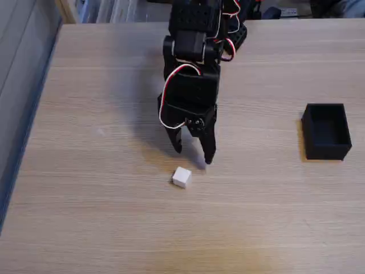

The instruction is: Pick a white block and place it in the black box.

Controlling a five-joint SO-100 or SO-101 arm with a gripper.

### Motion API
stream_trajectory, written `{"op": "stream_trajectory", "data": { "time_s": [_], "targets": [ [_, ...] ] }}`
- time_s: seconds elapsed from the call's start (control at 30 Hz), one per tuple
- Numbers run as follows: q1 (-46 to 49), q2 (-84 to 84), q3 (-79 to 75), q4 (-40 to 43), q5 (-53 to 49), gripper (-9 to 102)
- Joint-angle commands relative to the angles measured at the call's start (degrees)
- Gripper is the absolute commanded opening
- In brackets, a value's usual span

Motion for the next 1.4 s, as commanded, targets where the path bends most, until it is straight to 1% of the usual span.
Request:
{"op": "stream_trajectory", "data": {
  "time_s": [0.0,0.43,1.0,1.1,1.37],
  "targets": [
    [-0.18,-1.23,-3.52,-0.88,-0.62,30],
    [1.14,-10.28,-13.45,-0.88,-1.14,30],
    [2.02,-15.47,-18.19,-0.53,-1.85,29],
    [2.02,-15.56,-18.02,-0.44,-1.93,28],
    [1.93,-15.47,-17.23,0.0,-3.78,21]
  ]
}}
